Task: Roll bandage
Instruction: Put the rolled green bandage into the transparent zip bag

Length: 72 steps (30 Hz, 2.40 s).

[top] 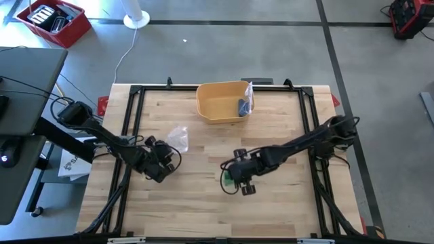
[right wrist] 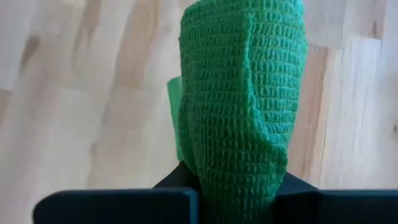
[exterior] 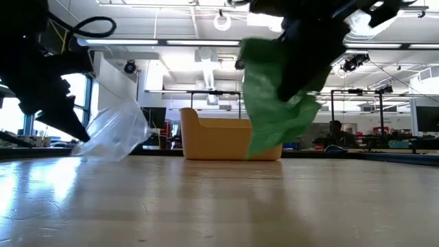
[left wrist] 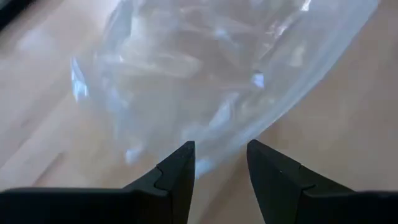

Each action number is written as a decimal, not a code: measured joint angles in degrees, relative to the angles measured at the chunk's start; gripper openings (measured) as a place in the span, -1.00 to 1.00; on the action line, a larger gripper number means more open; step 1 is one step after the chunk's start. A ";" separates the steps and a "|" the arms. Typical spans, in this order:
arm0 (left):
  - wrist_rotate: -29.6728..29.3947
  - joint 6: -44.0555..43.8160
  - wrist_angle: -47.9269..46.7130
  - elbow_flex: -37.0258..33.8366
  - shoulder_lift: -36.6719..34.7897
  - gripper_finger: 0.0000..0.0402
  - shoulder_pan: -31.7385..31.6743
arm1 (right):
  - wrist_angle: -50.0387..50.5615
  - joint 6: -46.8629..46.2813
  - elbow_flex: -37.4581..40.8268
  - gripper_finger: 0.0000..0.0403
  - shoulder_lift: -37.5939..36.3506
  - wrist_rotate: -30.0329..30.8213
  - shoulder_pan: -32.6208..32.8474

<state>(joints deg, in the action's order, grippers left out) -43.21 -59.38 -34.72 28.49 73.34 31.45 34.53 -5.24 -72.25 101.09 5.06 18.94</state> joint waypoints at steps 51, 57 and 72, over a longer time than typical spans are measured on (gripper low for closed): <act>10.77 15.74 3.56 1.80 -0.08 -0.29 -10.35 | -0.84 -2.53 3.98 0.00 -1.89 -10.32 -8.84; 8.82 24.88 22.09 -8.92 -0.07 -0.33 -16.69 | -27.73 -13.32 5.79 0.02 1.01 -3.33 -12.90; 15.57 37.76 56.92 -15.24 -0.07 -0.47 -17.01 | -64.75 -28.33 6.58 -0.05 21.32 -1.88 -19.85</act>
<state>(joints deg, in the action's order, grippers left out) -27.64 -21.63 22.20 13.25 73.28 14.45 -30.22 -33.57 -65.67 122.41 3.18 -0.91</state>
